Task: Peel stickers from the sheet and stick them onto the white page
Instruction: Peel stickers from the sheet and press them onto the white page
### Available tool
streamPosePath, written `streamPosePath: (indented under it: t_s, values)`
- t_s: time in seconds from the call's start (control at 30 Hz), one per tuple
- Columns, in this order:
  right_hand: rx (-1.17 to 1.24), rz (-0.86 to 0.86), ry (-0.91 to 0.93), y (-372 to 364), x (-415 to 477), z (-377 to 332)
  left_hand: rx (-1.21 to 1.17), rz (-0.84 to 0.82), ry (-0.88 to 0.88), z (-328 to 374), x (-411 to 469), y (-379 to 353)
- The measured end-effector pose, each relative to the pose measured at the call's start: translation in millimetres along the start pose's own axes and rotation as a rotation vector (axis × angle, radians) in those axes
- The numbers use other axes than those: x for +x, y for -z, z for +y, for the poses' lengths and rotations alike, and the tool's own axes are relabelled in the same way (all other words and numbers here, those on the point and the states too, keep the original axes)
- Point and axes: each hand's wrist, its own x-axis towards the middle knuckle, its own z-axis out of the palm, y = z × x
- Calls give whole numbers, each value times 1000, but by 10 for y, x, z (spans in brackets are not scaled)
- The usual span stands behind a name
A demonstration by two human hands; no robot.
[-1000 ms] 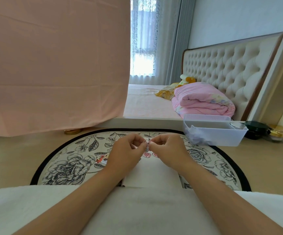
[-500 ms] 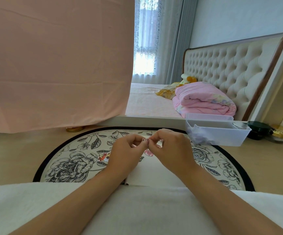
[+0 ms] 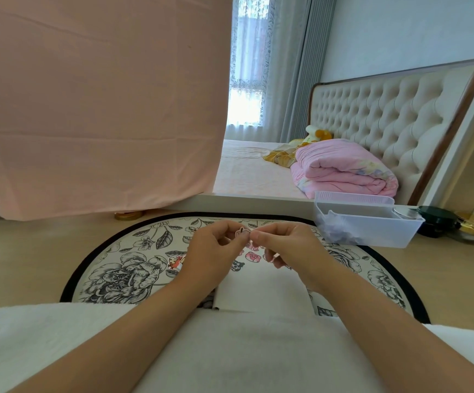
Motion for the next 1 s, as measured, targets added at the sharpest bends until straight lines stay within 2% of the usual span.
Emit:
streamPosePath:
  t_s: [0.13, 0.3, 0.6, 1.0]
  values:
    - [-48, -13, 51, 25, -7, 0, -10, -22, -50, -15, 6, -7]
    - [-101, 16, 86, 16, 0, 16, -65, -46, 7, -17, 1, -2]
    - [-171, -57, 81, 84, 11, -24, -38, -48, 40, -3, 1, 9]
    - [-380, -27, 231, 66, 40, -12, -26, -48, 46, 6, -5, -6]
